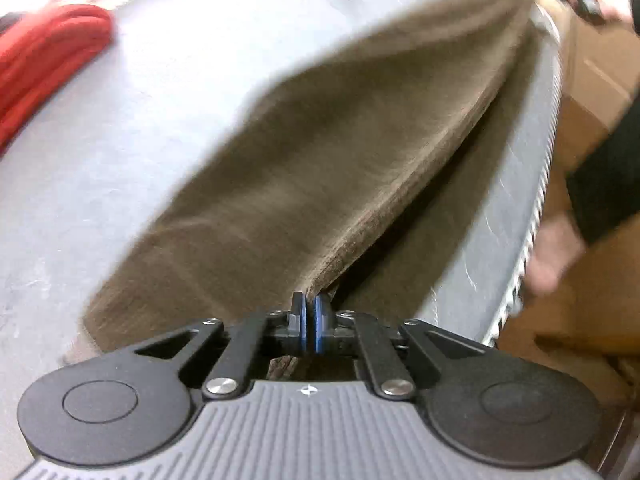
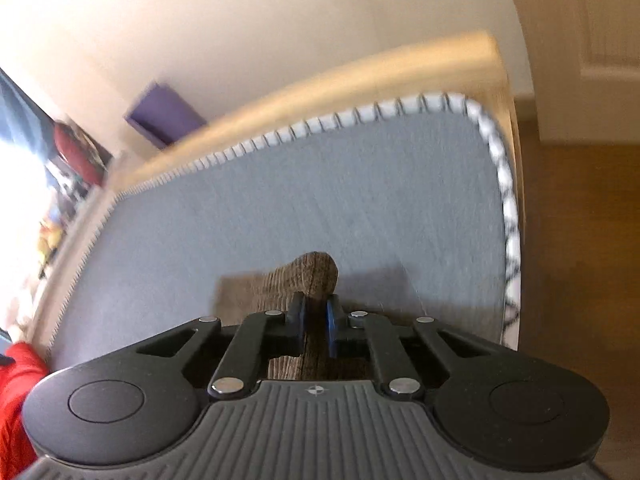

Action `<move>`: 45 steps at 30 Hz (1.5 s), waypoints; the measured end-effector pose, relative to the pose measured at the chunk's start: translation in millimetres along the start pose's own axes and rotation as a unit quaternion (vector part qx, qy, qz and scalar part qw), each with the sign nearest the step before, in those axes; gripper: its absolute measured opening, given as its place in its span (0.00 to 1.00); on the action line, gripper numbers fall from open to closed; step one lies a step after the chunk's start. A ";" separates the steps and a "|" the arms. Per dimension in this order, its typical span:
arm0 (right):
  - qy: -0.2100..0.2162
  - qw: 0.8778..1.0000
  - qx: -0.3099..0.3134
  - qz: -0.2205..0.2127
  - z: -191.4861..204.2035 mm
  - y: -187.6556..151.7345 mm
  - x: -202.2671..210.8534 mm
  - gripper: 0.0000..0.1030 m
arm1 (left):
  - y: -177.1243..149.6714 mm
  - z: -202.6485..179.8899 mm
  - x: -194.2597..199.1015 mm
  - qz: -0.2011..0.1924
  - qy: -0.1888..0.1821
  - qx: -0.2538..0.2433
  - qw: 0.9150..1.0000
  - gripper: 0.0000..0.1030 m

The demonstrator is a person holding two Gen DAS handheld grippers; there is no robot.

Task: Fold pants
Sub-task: 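Hold the waistband with the left tool while the right tool pulls the hems taut, then lower the pants onto the mattress and open both tools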

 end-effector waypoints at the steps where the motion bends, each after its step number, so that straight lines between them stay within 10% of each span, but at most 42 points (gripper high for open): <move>1: -0.003 1.000 0.006 -0.013 2.3 1.3 6.8 0.09 | -2.6 3.9 4.6 -0.003 -0.015 0.014 1.000 0.04; 8: -0.149 0.986 0.038 0.064 -38.1 -16.0 -22.0 0.10 | -30.0 -26.3 -10.5 0.067 -0.075 -0.048 0.994 0.01; 12: -0.155 0.985 0.061 0.055 -30.1 -20.6 -16.7 0.10 | -32.7 -19.9 -3.8 0.061 -0.076 -0.029 0.995 0.00; 18: -0.189 0.977 0.099 -0.022 -12.8 -14.2 -1.4 0.15 | -21.8 38.8 29.4 -0.046 -0.048 0.139 0.988 0.03; 23: -0.138 0.983 0.118 0.006 -2.9 -19.2 -4.4 0.16 | -78.6 52.2 -26.2 0.173 0.020 0.162 0.971 0.02; 28: -0.110 0.991 0.051 0.053 -25.3 -11.6 -8.4 0.35 | -67.5 60.1 -1.3 0.088 -0.002 0.222 0.971 0.08; 32: -0.113 0.989 0.007 0.093 -47.9 -14.7 -14.9 0.42 | -72.0 52.2 -20.1 0.168 0.038 0.161 0.972 0.03; 37: -0.108 0.989 0.017 0.097 -48.1 -19.7 -19.1 0.45 | -32.2 49.3 5.0 0.056 0.051 0.171 0.982 0.21; 45: -0.114 0.987 0.039 0.109 -48.3 -26.3 -37.7 0.49 | 0.3 56.5 6.4 0.000 0.094 0.193 0.977 0.35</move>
Point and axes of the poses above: each gripper's, at about its wrist camera, not at the fingertips, and x roughly against the way its jaws point, z to its left, y to its top, the point moved 4 cm from there along -x, roughly the way its jaws point, and after that the axes turned 14 degrees about -x, right-handed, at the moved point
